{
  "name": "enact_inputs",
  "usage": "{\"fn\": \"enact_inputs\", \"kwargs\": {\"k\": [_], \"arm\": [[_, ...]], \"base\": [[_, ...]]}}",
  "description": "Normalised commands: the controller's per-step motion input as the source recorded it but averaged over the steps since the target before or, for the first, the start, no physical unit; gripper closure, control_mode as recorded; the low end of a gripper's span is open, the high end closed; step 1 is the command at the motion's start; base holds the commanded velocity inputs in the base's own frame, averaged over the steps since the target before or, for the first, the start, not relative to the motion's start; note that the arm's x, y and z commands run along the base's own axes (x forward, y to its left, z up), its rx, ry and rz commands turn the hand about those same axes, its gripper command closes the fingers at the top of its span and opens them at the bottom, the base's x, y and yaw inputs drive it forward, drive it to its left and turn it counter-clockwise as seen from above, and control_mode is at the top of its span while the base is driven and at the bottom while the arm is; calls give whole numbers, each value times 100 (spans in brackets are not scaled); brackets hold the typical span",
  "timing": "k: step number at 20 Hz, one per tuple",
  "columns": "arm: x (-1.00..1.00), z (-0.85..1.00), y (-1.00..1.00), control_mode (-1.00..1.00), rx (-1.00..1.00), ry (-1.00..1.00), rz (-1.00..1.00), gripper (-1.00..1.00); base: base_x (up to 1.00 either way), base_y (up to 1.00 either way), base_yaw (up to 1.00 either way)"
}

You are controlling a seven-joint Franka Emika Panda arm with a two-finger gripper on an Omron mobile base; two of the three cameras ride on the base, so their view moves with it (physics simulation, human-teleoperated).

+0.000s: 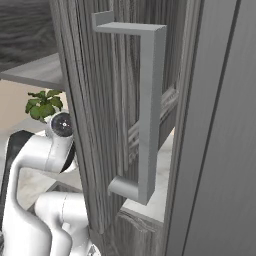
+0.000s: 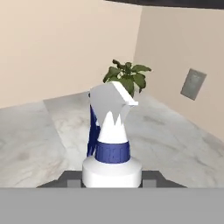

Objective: Move the cutting board and knife to the sink. Then move spray from the cabinet to the counter.

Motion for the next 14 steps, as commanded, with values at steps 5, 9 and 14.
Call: {"fn": "enact_inputs", "kwargs": {"k": [5, 9, 14], "arm": [[38, -29, 0, -100, 11, -2, 3, 100], [45, -25, 0, -100, 12, 0, 3, 100], [37, -38, 0, -100, 12, -2, 2, 100]], "base": [[0, 0, 0], [0, 0, 0], [0, 0, 0]]}}
